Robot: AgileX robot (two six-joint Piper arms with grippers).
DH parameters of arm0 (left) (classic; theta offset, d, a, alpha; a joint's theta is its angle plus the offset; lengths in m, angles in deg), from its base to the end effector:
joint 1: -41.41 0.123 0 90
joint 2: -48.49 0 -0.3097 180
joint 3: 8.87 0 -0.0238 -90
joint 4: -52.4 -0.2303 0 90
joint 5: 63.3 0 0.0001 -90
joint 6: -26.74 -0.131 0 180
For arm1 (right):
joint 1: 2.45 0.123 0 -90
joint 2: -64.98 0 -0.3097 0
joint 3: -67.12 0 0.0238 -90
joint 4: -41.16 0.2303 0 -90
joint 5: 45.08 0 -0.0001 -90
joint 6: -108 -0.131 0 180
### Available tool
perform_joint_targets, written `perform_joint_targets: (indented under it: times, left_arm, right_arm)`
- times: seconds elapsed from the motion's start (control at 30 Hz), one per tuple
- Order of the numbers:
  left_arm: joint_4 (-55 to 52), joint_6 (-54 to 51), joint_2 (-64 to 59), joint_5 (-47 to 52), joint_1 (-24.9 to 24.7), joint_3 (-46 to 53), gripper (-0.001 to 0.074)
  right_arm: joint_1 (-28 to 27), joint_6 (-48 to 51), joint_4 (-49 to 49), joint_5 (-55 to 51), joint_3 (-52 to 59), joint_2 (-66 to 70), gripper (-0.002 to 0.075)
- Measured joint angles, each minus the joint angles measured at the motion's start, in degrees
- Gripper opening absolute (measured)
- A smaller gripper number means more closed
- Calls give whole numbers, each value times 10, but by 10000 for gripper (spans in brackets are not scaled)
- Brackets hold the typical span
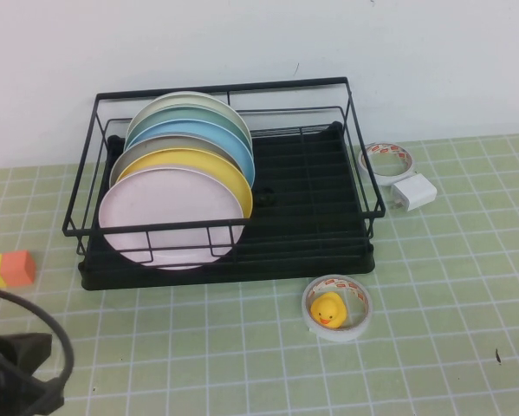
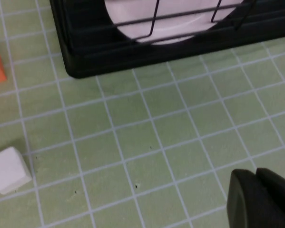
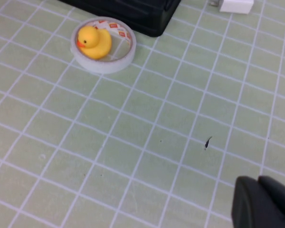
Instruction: Place plate on rack
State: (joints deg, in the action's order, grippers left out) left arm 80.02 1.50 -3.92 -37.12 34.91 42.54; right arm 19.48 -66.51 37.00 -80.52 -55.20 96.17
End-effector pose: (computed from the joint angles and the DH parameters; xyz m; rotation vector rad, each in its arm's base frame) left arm 0.1383 -0.0428 0.2586 0.2408 2.2091 -0.2904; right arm 0.0698 0.0221 0.2380 -0.5529 2.0974 0.0850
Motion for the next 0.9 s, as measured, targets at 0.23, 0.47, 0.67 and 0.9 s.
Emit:
perform_joint_targets:
  times: [0.23, 0.47, 0.67, 0.9]
  left_arm:
    - [-2, 0, 55, -14, 0, 2, 0]
    - [-2, -2, 136, -36, 0, 30, 0]
    - [2, -2, 228, -48, 0, 56, 0]
    - [6, -2, 330, -48, 0, 78, 0]
  right_arm:
    - [0, 0, 22, -17, 0, -1, 1]
    - [0, 0, 28, -23, 0, -1, 0]
    - [0, 0, 29, -23, 0, -1, -1]
    - [0, 0, 29, -23, 0, -1, -1]
